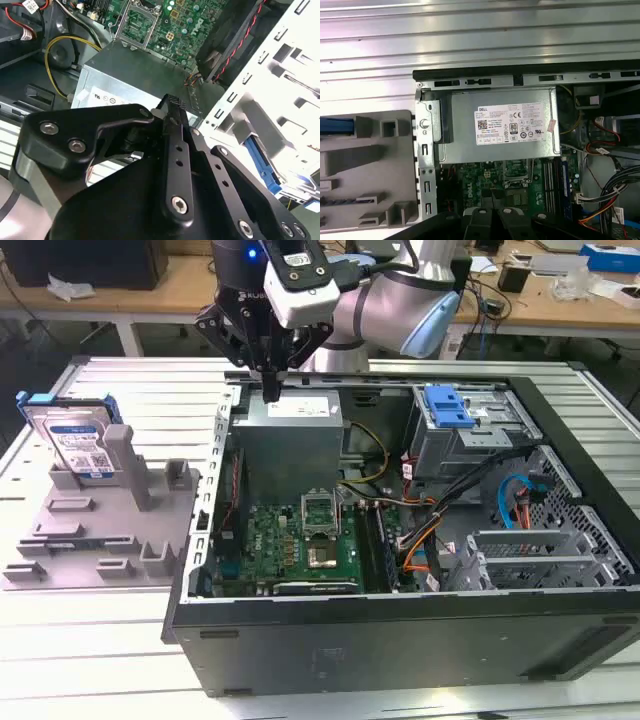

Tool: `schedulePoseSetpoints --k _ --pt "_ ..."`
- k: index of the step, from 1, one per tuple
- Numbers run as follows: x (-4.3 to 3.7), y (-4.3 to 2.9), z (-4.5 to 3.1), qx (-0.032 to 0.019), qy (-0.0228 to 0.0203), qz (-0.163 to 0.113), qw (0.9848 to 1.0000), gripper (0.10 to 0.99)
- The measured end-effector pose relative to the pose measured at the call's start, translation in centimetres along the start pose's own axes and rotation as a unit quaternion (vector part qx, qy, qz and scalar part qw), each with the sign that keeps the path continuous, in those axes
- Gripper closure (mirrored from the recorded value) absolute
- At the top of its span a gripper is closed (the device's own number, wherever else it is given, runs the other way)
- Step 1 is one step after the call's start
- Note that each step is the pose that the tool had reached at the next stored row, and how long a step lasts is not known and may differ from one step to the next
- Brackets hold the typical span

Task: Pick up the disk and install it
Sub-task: 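Reach for the disk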

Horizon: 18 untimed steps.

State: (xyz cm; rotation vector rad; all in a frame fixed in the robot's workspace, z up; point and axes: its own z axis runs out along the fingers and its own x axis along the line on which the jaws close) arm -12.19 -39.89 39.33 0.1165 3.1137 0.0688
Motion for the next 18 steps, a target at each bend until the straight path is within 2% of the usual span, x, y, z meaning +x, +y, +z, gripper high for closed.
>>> schedulePoseSetpoints --k 9,10,11,12,14,18 --pt "0.02 0.00 0.00 0.0000 0.0000 0.000 1.0000 0.980" --pt "0.26 0.05 0.01 0.0000 0.0000 0.000 1.0000 0.980" --pt "0.74 0.17 0.03 0.0000 0.0000 0.000 1.0000 0.980" --pt "2.07 0.52 0.07 -0.0001 -0.0001 0.000 1.0000 0.980" --pt "3.47 0.97 0.11 0.0000 0.0000 0.000 1.0000 0.980" --pt "5.52 1.54 0.18 0.0000 0.0000 0.000 1.0000 0.980"
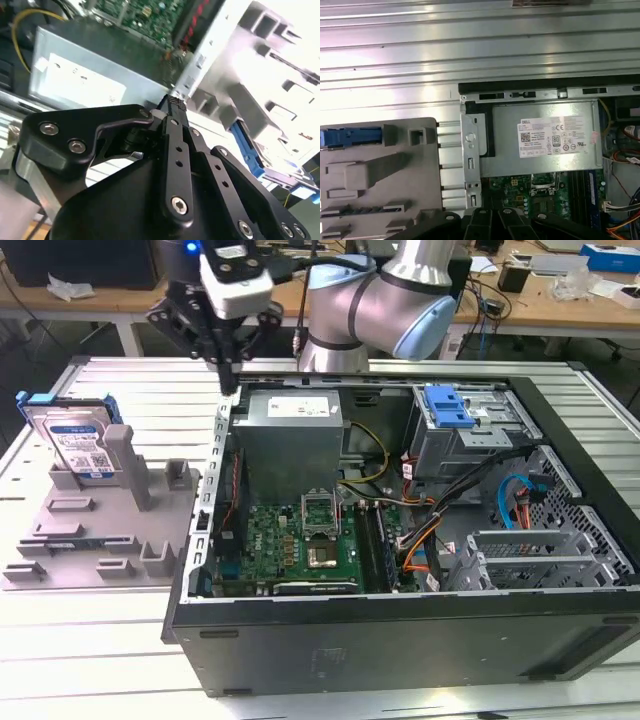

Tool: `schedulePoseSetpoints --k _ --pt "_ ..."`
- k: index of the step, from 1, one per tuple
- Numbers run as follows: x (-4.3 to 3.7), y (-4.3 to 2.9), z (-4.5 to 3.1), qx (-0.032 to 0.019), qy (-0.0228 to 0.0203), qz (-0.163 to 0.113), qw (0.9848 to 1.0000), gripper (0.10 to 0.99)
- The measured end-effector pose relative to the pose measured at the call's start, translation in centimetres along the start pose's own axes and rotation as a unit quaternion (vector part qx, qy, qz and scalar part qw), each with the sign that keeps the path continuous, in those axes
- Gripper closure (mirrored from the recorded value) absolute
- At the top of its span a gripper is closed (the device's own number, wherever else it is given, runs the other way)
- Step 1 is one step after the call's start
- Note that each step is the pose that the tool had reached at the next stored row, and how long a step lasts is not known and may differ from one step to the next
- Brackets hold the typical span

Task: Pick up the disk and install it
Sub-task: 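Reach for the disk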

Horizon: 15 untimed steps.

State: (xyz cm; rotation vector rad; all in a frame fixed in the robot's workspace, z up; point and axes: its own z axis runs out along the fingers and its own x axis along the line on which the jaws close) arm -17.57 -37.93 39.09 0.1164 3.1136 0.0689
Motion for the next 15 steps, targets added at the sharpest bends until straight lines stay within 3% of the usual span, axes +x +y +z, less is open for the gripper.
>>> schedulePoseSetpoints --k 2,3,10,13,15 --pt "0.99 0.14 0.04 0.0000 0.0000 0.000 1.0000 0.980" --pt "2.04 0.26 0.08 0.0000 0.0000 0.000 1.0000 0.980" --pt "5.89 0.84 0.30 0.0000 0.0000 0.000 1.0000 0.980" --pt "7.64 1.38 0.44 0.0000 0.0000 0.000 1.0000 0.980" --pt "9.23 1.93 0.57 0.0000 0.0000 0.000 1.0000 0.980"
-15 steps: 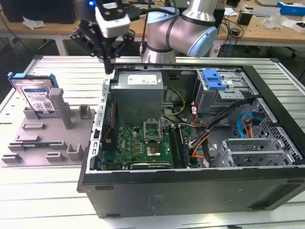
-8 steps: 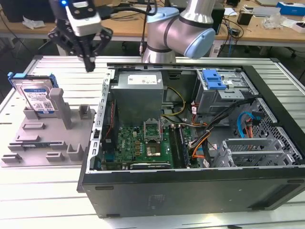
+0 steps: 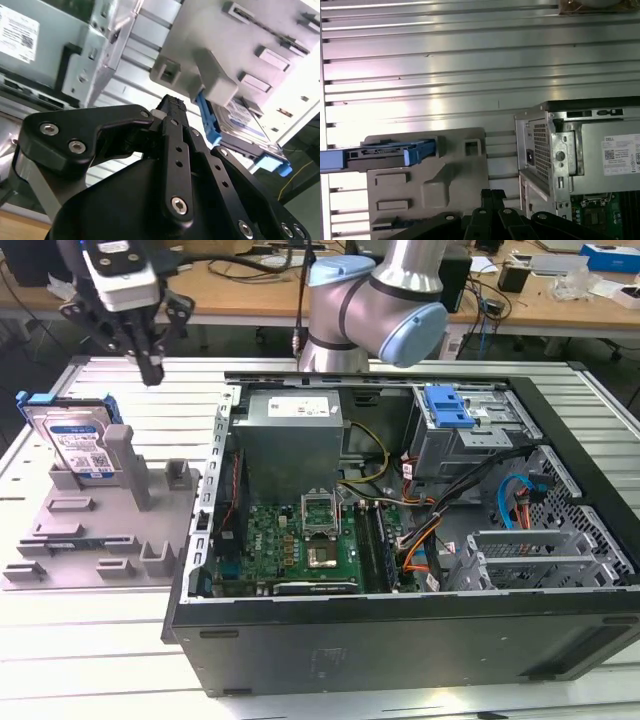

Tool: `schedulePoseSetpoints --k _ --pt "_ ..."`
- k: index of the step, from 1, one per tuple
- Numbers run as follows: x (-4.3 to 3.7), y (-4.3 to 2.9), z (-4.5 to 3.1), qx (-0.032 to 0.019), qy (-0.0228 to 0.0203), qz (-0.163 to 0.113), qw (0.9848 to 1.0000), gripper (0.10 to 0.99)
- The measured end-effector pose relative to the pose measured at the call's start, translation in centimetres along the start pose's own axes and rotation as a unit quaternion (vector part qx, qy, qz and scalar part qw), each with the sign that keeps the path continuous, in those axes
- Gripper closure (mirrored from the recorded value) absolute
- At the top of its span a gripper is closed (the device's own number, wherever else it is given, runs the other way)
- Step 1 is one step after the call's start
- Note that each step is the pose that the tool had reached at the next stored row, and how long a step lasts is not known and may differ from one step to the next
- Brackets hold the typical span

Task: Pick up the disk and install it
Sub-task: 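Reach for the disk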

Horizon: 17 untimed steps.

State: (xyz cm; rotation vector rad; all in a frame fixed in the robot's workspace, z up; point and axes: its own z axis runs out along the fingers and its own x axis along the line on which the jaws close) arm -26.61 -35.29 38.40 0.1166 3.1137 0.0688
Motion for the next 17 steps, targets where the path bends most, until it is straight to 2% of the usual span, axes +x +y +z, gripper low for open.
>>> schedulePoseSetpoints --k 3,9,11,12,17 --pt "1.31 0.39 0.10 0.0000 0.0000 0.000 1.0000 0.980" --pt "4.57 1.16 0.31 0.0000 0.0000 0.000 1.0000 0.980" --pt "6.26 1.31 0.42 0.0000 0.0001 0.000 1.0000 0.980" --pt "6.80 1.35 0.46 0.0000 0.0003 0.000 1.0000 0.980" --pt "9.03 1.73 0.70 0.0000 0.0007 0.000 1.0000 0.980"
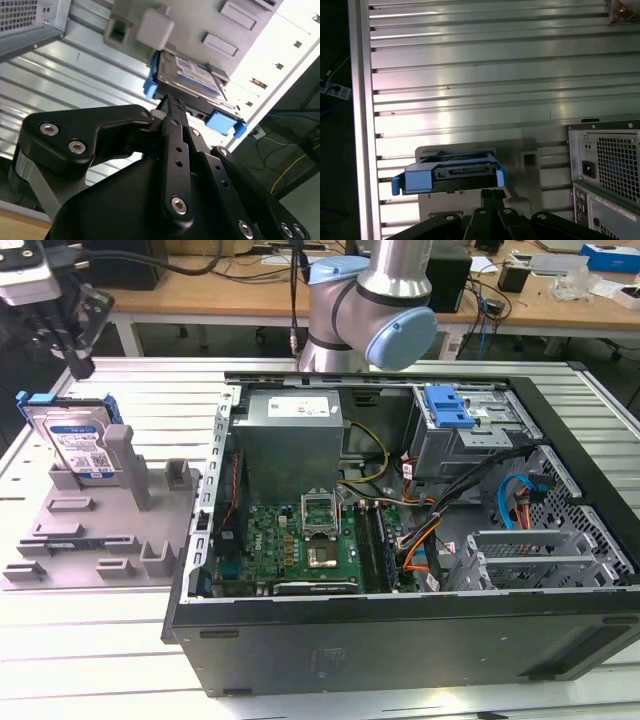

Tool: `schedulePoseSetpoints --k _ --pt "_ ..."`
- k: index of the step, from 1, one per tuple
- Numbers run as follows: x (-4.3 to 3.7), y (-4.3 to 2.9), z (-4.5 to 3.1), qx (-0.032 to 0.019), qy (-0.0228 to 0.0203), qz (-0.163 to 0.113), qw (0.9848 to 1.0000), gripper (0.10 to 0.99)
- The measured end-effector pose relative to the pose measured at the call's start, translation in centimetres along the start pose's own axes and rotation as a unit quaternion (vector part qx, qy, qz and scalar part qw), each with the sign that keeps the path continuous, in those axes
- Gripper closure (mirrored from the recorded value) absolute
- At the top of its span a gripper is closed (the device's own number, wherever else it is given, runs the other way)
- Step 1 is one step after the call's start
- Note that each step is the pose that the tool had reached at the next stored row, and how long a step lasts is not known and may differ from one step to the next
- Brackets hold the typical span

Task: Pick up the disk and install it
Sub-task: 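Reach for the disk, then pick up the disk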

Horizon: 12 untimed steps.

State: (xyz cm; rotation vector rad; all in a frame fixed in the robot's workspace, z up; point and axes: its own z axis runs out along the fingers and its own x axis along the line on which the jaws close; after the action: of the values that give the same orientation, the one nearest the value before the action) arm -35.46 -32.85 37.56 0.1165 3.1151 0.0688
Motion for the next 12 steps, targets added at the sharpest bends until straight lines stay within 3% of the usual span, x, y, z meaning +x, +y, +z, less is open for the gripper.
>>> schedulePoseSetpoints --k 3,12 --pt "0.98 0.50 0.14 0.0000 0.0000 0.000 1.0000 0.980" --pt "1.01 0.53 0.15 0.0000 0.0001 -0.001 1.0000 0.980"
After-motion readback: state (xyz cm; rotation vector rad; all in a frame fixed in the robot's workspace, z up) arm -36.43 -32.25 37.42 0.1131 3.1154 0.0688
